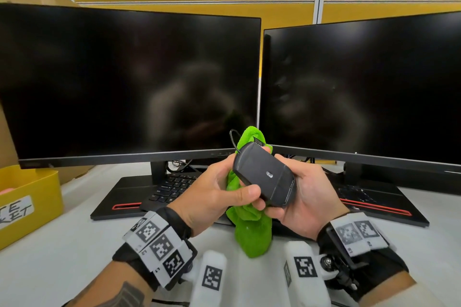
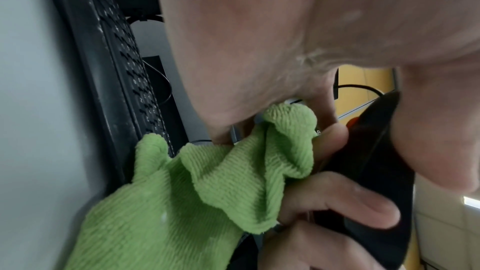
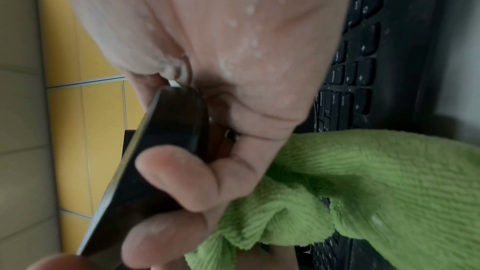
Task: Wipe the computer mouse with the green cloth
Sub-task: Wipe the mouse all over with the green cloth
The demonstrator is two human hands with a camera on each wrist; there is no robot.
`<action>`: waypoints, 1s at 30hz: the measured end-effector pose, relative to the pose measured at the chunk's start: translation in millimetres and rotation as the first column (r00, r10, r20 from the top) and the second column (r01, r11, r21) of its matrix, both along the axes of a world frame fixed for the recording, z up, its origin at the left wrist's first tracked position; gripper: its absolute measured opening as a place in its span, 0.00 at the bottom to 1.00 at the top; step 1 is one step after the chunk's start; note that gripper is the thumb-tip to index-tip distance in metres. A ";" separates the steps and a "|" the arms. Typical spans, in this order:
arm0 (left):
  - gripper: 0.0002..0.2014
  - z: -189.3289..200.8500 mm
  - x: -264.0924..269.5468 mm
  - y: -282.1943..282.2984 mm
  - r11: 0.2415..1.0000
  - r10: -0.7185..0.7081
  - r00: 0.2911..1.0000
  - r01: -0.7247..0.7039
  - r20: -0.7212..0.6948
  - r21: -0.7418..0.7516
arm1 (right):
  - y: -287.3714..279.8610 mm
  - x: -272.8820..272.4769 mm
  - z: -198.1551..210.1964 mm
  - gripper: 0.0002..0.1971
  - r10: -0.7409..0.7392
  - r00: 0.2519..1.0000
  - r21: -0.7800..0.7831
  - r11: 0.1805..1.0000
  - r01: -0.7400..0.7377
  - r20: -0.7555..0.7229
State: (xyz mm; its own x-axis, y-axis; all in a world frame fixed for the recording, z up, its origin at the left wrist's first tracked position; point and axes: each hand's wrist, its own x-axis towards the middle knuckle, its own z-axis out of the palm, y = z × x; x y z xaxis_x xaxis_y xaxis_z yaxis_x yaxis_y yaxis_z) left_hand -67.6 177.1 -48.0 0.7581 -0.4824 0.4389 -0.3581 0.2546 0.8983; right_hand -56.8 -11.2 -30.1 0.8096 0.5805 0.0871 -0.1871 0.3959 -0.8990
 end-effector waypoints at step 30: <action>0.24 1.6 7.9 11.1 0.987 0.160 0.986 -0.160 -0.036 -0.005 | -17.5 5.8 15.6 0.15 -0.635 0.752 0.131 0.772 0.621 0.176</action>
State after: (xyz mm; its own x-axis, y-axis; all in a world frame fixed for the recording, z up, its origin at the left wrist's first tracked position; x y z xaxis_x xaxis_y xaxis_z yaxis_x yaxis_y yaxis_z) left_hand -59.7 188.2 -46.5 0.8403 -0.3501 0.4139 -0.3629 0.2039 0.9092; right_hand -51.0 -28.7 -14.6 0.9505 -0.0649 0.3039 0.3026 0.4151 -0.8580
